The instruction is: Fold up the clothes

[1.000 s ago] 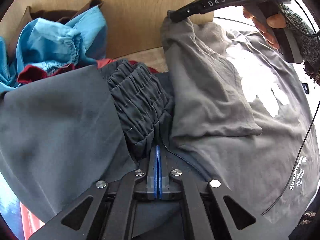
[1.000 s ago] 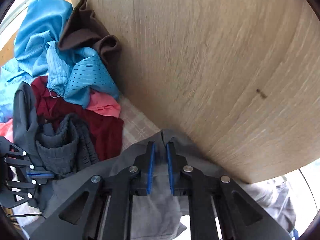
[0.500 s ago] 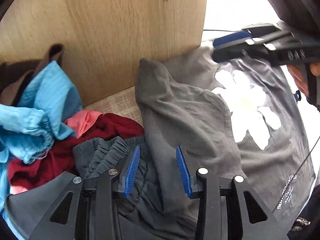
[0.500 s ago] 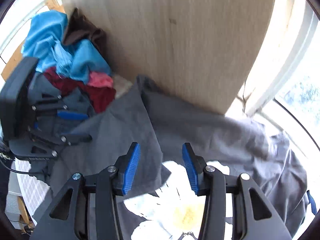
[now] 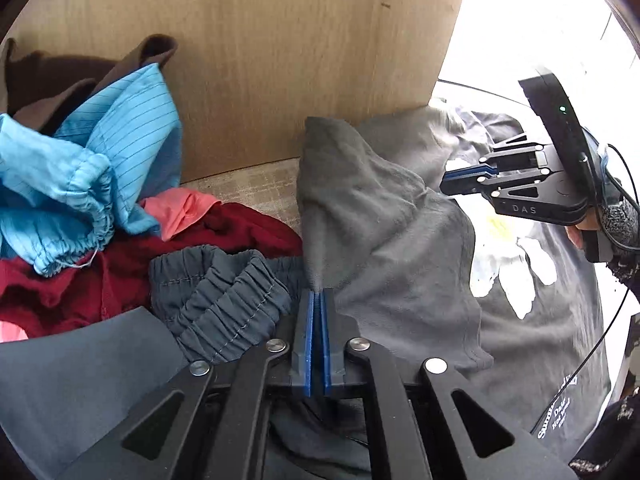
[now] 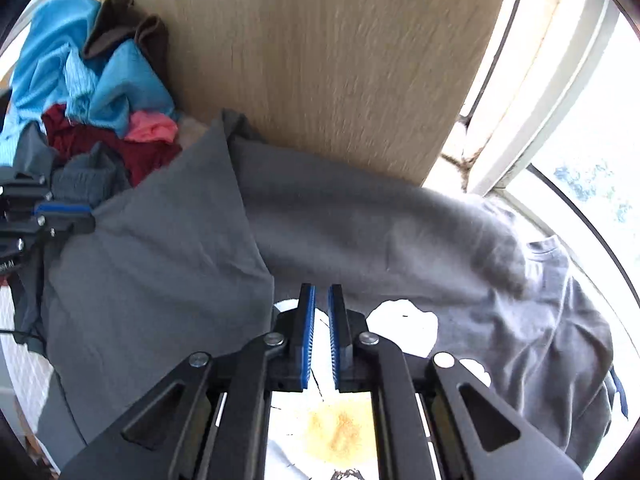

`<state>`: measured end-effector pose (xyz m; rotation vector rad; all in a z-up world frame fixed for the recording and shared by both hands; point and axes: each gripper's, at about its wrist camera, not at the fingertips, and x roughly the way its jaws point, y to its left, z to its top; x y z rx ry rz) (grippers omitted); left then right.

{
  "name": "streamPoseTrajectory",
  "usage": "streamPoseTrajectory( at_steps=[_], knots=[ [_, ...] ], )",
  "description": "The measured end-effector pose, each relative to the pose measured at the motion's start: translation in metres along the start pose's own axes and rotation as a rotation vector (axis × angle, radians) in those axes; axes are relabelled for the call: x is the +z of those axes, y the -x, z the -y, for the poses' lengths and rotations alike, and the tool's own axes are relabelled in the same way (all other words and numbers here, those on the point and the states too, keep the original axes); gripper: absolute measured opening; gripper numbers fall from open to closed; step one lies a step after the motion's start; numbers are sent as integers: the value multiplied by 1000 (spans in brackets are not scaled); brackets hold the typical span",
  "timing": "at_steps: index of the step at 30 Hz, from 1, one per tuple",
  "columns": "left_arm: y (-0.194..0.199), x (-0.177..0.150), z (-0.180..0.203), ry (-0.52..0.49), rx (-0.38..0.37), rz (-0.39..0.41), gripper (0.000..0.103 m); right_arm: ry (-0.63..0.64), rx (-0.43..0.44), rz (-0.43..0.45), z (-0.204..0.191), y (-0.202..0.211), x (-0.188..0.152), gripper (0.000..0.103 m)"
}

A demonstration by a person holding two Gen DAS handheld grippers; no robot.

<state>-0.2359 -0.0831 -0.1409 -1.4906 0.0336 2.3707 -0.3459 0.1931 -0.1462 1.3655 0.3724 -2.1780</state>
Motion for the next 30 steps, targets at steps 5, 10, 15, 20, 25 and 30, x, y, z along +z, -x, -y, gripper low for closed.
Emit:
streamPoseTrajectory(
  at_steps=[5,10,15,20,25,30],
  knots=[
    [60,-15,2,26,8,106,24,95,276,43,-54,20,18,55],
    [129,-95,13,105,28,147,35,216,81,-151,-100,-35,7,52],
    [156,-222,36,243,98,28,37,48,219,-109,-121,-4,26,52],
    [137,-323,71,390,59,-94,37,-35,190,-225,-159,-16,34,52],
    [121,-350,100,316,61,-114,37,-149,231,-259,-174,-17,36,52],
    [122,-359,104,275,94,-114,42,-124,135,-324,-196,-28,32,52]
  ],
)
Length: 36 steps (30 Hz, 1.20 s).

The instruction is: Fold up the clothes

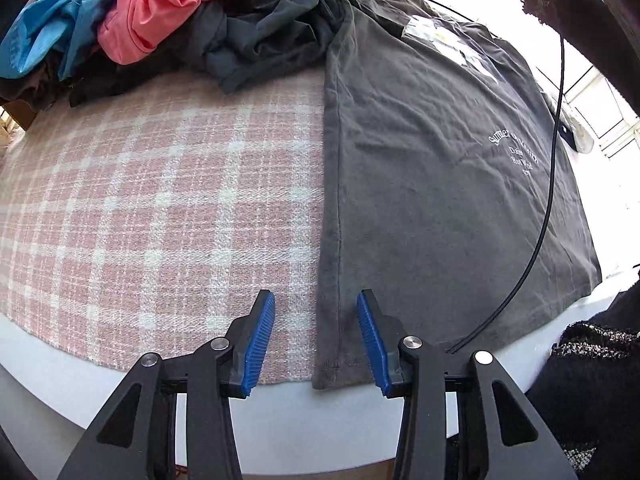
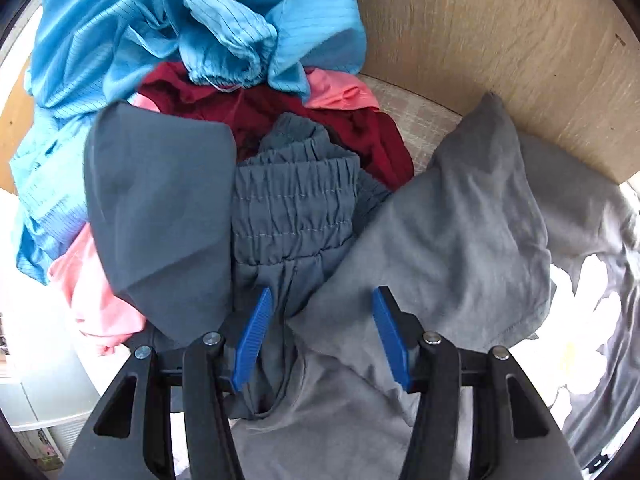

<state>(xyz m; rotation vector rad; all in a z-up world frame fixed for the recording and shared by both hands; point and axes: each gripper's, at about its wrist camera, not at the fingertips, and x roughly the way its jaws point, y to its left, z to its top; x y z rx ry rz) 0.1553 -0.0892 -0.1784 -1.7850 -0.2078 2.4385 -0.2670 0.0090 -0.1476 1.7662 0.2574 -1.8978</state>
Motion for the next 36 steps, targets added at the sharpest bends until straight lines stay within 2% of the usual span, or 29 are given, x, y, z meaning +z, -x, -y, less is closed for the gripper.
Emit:
streamPoseTrajectory(
  at_steps=[3,5,7,10,11,12,13,19,22,25,28,30,36],
  knots=[
    [1,-6,-1,-7,-36,0,43,-45,25,-25,6,-9,-4,52],
    [0,-9,2,-28,-49,-2,47,-60,54,-23,9,-11,-5,48],
    [-2,-11,6,-55,-47,-4,53,-61,75,-17,9,-11,-6,22],
    [-2,-13,7,-66,-41,5,47,-27,66,-1,2,-6,-8,16],
    [-2,-13,5,-63,-47,1,28,-21,67,5,0,-3,-8,15],
    [-2,-13,3,-59,-53,-3,14,-20,70,11,-2,0,-8,14],
    [-2,-13,1,-56,-60,-7,6,-20,73,16,-4,3,-8,14],
    [18,-22,4,-91,-76,22,4,-51,117,58,-10,22,-7,13],
    [30,-17,5,-80,-92,49,4,-39,95,49,-12,20,-11,12],
    [32,-13,11,-75,-154,59,4,-43,116,63,-15,27,-14,12],
    [27,-11,30,-109,-180,38,4,-52,130,84,-12,42,-20,11],
    [37,-11,45,-137,-244,54,4,-73,152,102,14,59,-29,11],
    [41,-1,108,-276,-303,54,4,-195,244,174,93,91,-59,11]
  ],
)
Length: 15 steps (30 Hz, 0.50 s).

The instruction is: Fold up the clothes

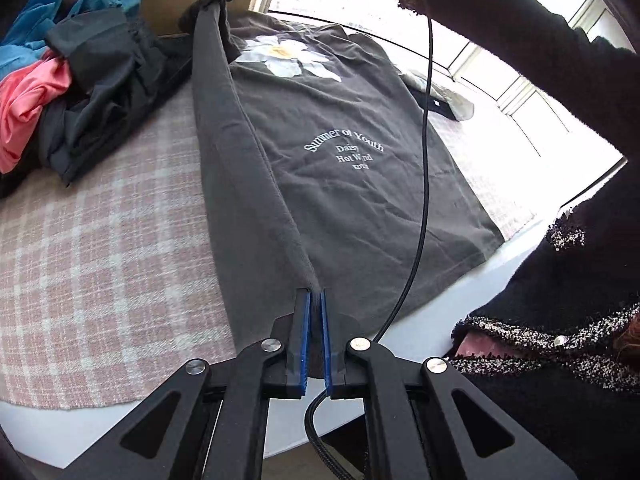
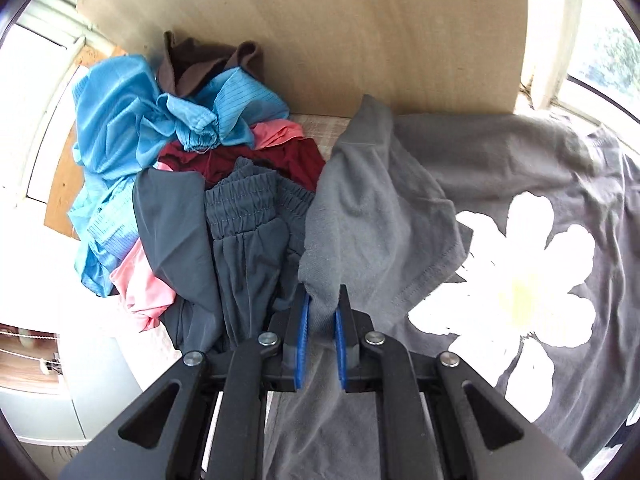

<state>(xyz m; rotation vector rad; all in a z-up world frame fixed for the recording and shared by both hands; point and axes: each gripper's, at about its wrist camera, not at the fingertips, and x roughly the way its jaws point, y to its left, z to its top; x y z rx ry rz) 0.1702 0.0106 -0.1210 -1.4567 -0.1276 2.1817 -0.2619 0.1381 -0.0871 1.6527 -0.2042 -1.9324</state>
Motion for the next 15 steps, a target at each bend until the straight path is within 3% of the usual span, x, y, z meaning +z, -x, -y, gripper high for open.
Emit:
streamPoseTrajectory(
  at_steps=[4,8,15],
  knots=[
    [-34,18,35,-70,-43,-32,4,-118,74,43,79,26,-20,11],
    [-60,21,67,-130,-92,-78,4,-216,117,55,135,23,-41,11],
    [-91,19,93,-159,-97,-143,5,-298,142,42,176,-12,-51,12]
  ],
)
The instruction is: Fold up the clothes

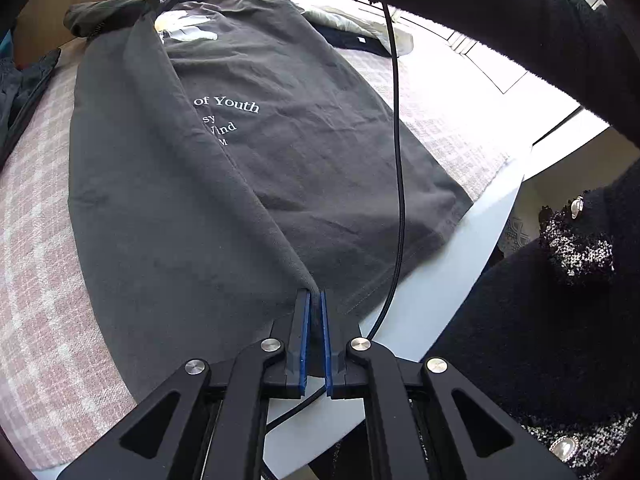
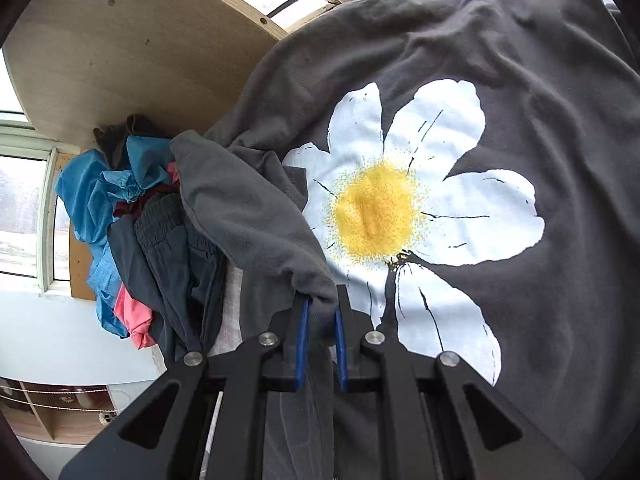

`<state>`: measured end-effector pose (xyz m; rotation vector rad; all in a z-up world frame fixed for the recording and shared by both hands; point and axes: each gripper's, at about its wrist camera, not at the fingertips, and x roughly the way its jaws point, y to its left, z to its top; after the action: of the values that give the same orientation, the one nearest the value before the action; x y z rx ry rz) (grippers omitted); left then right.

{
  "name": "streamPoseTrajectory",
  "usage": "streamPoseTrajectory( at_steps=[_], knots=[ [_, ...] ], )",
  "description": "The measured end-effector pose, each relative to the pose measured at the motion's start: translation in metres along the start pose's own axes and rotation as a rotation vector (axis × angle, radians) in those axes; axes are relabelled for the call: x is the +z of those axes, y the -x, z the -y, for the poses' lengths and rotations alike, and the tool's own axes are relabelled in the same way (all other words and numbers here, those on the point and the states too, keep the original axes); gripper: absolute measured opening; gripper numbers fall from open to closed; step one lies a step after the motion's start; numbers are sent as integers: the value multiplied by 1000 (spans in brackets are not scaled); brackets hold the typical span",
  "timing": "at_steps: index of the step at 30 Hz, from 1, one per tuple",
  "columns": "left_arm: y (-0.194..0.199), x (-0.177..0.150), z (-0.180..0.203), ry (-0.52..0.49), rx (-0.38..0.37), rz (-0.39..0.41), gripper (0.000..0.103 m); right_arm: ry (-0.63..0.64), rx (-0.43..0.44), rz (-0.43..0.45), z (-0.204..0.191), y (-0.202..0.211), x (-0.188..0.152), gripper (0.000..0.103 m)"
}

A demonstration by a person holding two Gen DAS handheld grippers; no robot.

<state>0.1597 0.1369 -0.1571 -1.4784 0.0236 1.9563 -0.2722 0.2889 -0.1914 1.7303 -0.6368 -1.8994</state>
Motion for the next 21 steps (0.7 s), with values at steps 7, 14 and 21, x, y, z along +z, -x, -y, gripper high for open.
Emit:
streamPoseTrajectory(
  at_steps=[7,14,21],
  knots=[
    [45,-34,-30,202,47,60,36,14,-18,-10,5,-8,1,12],
    [71,-80,-97,460,119,91,41,19,-33,-12,2,-14,2,12],
    [30,-63,-93,378,47,6,10,41,-31,27,2,-10,0,12]
  ],
)
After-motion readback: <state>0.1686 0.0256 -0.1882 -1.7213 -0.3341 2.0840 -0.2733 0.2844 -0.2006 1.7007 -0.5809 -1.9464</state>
